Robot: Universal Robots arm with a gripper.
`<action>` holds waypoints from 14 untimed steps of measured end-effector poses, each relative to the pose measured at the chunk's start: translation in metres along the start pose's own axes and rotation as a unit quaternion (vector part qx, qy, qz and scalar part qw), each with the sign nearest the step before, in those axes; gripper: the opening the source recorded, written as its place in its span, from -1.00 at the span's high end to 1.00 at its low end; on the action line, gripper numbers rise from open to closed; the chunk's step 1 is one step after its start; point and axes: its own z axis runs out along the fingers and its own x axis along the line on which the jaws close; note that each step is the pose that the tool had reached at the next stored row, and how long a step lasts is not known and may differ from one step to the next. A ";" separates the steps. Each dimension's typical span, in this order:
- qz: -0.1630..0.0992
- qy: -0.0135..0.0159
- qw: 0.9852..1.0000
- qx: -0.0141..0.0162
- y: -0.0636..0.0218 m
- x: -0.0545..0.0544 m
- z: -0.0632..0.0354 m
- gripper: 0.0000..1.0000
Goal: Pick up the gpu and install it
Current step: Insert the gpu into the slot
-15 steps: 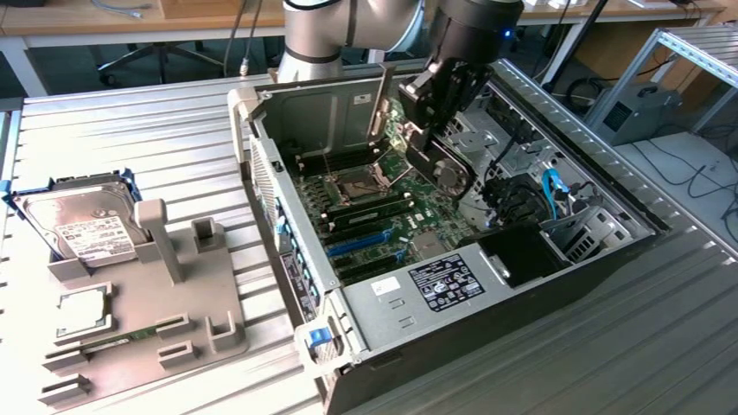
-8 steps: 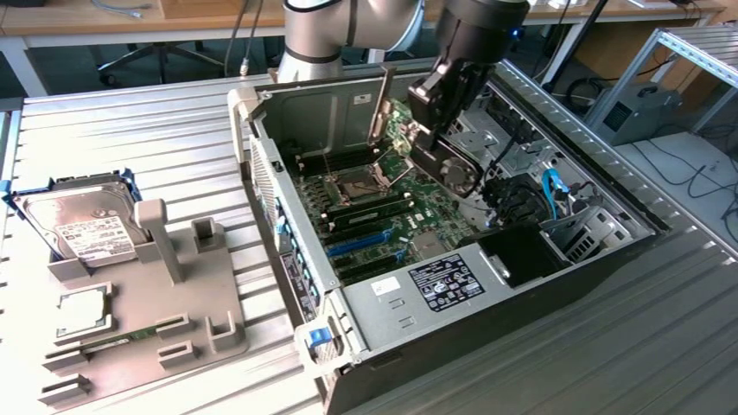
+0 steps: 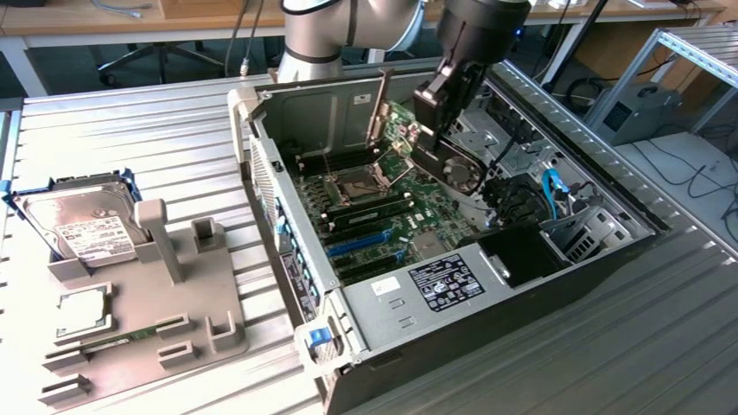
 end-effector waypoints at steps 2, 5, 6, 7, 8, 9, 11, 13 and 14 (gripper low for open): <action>-0.008 0.000 1.000 0.000 -0.0001 0.000 0.0000 0.47; -0.019 0.000 1.000 0.001 -0.0001 0.000 0.0001 0.47; -0.025 0.001 1.000 0.001 -0.0001 0.000 0.0001 0.47; -0.028 0.001 1.000 0.001 -0.0001 0.000 0.0001 0.47; -0.031 0.001 1.000 0.001 -0.0001 0.000 0.0001 0.47; -0.036 0.001 0.999 0.001 -0.0001 0.000 0.0002 0.47; -0.043 0.001 0.999 0.001 -0.0001 0.000 0.0003 0.47; -0.049 0.001 0.999 0.001 -0.0002 0.000 0.0003 0.47; -0.052 0.001 0.999 0.001 -0.0002 0.000 0.0003 0.47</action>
